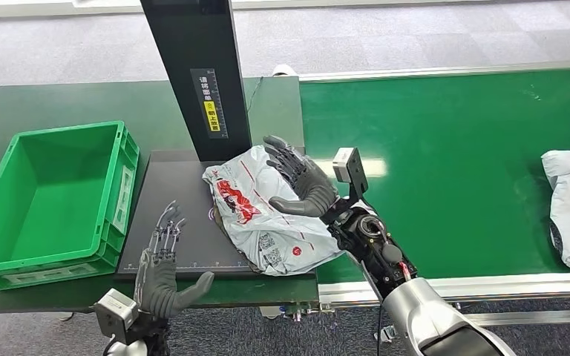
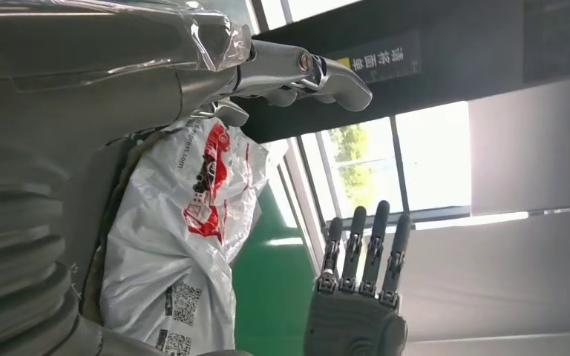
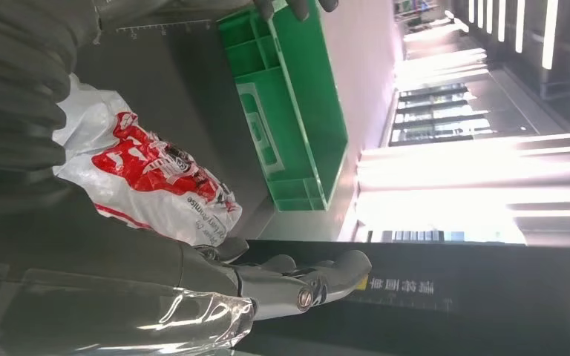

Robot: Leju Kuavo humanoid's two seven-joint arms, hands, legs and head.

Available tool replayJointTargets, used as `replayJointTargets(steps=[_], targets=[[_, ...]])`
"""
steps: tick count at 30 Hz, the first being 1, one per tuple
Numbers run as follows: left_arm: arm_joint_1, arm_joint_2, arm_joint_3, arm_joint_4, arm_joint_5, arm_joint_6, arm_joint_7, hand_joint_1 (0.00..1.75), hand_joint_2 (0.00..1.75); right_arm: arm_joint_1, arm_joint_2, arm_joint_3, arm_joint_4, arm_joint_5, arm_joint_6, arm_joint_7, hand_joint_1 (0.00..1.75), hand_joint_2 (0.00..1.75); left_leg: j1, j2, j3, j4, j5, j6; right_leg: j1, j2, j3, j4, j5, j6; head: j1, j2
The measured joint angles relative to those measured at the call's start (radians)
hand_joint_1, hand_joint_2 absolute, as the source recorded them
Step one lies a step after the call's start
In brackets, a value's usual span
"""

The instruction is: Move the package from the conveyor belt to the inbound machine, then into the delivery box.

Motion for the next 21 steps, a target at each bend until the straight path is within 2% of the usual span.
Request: replayJointTargets(steps=[5, 9, 13, 15, 17, 19, 21], targets=[[-0.037, 0.002, -0.011, 0.031, 0.005, 0.01, -0.013, 0.0, 1.75, 0.001, 0.01, -0.021, 0.027, -0.044, 0.038, 0.028, 0.0, 1.75, 0.0, 0.0, -0.001, 0.0, 0.0, 0.0, 0.0, 0.0, 0.0, 0.0, 0.0, 0.0, 0.0, 0.0], [-0.084, 0.003, -0.014, 0.059, 0.039, -0.005, -0.019, 0.0, 1.75, -0.018, 0.021, -0.008, 0.043, -0.027, -0.005, 0.016, 0.0, 1.75, 0.0, 0.0, -0.001, 0.0, 0.0, 0.0, 0.0, 0.0, 0.0, 0.0, 0.0, 0.0, 0.0, 0.0], [-0.135, 0.004, -0.02, 0.1, 0.041, -0.007, -0.004, 0.0, 1.75, -0.04, 0.03, 0.008, 0.05, 0.009, -0.109, 0.002, 0.0, 0.0, 0.0, -0.001, 0.0, 0.0, 0.001, 0.0, 0.0, 0.0, 0.0, 0.0, 0.0, 0.0, 0.0, 0.0], [-0.18, 0.007, -0.026, 0.143, 0.031, -0.002, 0.021, 0.0, 1.75, -0.048, 0.038, 0.02, 0.05, 0.031, -0.203, 0.028, 0.0, 0.0, 0.0, -0.001, -0.001, 0.0, 0.001, 0.001, 0.0, 0.0, 0.0, 0.0, 0.0, 0.0, 0.0, 0.0], [-0.222, 0.01, -0.031, 0.187, 0.026, 0.003, 0.038, 0.0, 1.75, -0.054, 0.047, 0.031, 0.048, 0.04, -0.267, 0.054, 0.0, 0.87, 0.0, 0.0, 0.0, 0.0, 0.001, 0.001, 0.0, 0.0, 0.0, 0.0, 0.001, 0.0, 0.0, 0.0], [-0.254, 0.012, -0.037, 0.221, 0.022, 0.006, 0.049, 0.0, 1.75, -0.056, 0.052, 0.039, 0.044, 0.038, -0.292, 0.067, 0.0, 1.75, 0.0, 0.0, 0.0, 0.0, 0.001, 0.001, 0.0, 0.0, 0.0, 0.0, 0.001, 0.0, 0.0, 0.0], [-0.286, 0.015, -0.046, 0.256, 0.005, 0.013, 0.07, 0.0, 1.75, -0.056, 0.052, 0.047, 0.034, 0.027, -0.303, 0.069, 0.0, 1.75, 0.0, -0.001, -0.001, 0.0, 0.001, 0.001, 0.0, 0.0, -0.001, 0.0, 0.001, 0.0, 0.0, 0.0]])
